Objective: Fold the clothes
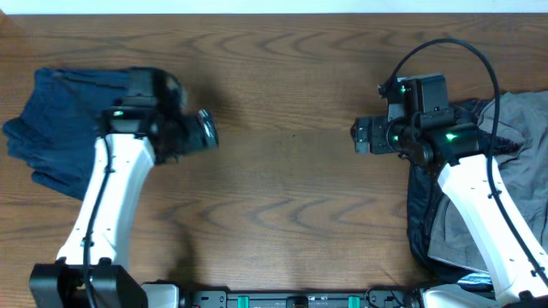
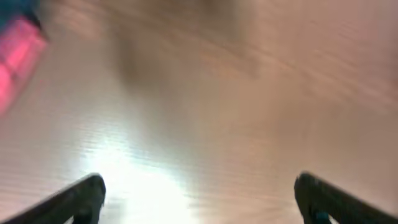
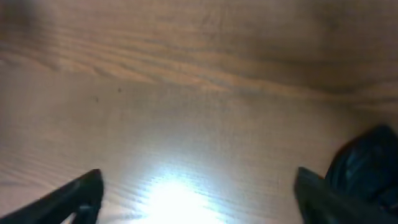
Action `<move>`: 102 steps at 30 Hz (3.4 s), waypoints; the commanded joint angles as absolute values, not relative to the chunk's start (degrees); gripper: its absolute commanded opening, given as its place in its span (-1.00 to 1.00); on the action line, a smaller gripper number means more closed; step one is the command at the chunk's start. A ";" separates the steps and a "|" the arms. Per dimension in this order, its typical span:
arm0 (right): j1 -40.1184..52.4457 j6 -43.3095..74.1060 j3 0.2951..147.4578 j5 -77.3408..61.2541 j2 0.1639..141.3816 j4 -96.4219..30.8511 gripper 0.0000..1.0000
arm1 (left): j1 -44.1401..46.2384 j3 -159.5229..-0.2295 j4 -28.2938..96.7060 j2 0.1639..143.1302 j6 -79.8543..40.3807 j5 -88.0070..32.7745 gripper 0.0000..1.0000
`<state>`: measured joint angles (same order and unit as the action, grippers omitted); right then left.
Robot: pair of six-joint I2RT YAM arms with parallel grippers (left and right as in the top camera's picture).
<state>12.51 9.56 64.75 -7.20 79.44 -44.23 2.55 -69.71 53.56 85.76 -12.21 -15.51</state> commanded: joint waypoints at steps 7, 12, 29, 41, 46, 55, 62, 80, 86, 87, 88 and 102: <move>11.90 12.88 64.93 -12.53 77.97 -60.16 0.99 | 4.91 -70.74 75.99 82.56 -9.87 -14.31 0.96; 12.43 15.97 64.90 -5.91 70.89 -61.54 0.99 | 4.91 -69.89 75.48 72.34 -9.91 -11.84 0.96; 15.81 15.40 51.66 8.12 38.83 -51.66 0.99 | 4.91 -60.20 60.93 23.03 -10.11 -3.79 0.96; 15.81 15.38 51.62 8.14 39.00 -60.31 0.98 | 4.91 -60.20 61.21 21.91 -10.09 -3.79 0.96; 15.81 15.38 51.62 8.14 39.00 -60.51 0.98 | 4.91 -60.20 61.21 21.91 -10.09 -3.79 0.96; 13.30 15.38 50.54 9.45 36.40 -60.66 0.99 | 4.91 -60.20 61.21 21.91 -10.09 -3.79 0.96; 7.35 7.53 36.47 1.89 24.64 -42.74 0.99 | 4.91 -60.20 61.21 21.91 -10.09 -3.79 0.95; 5.78 -2.76 2.15 0.62 0.27 1.96 0.99 | 4.91 -60.20 61.21 21.91 -10.09 -3.79 0.96; 5.52 -4.80 0.27 0.32 0.30 -4.32 0.98 | 4.91 -60.20 61.21 21.91 -10.09 -3.79 0.96; 5.54 -4.78 0.30 -0.14 0.27 -4.23 0.99 | 4.91 -60.20 61.21 21.91 -10.09 -3.79 0.96; 5.54 -4.80 0.30 -0.34 0.27 -4.29 0.99 | 4.91 -60.20 61.21 21.91 -10.09 -3.79 0.96; 5.54 -4.80 0.32 -0.25 0.32 -4.27 0.99 | 4.91 -60.20 61.21 21.91 -10.09 -3.79 0.96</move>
<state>6.17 -4.03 0.38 0.16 0.71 -4.03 4.97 -60.34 61.43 22.22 -10.46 -4.27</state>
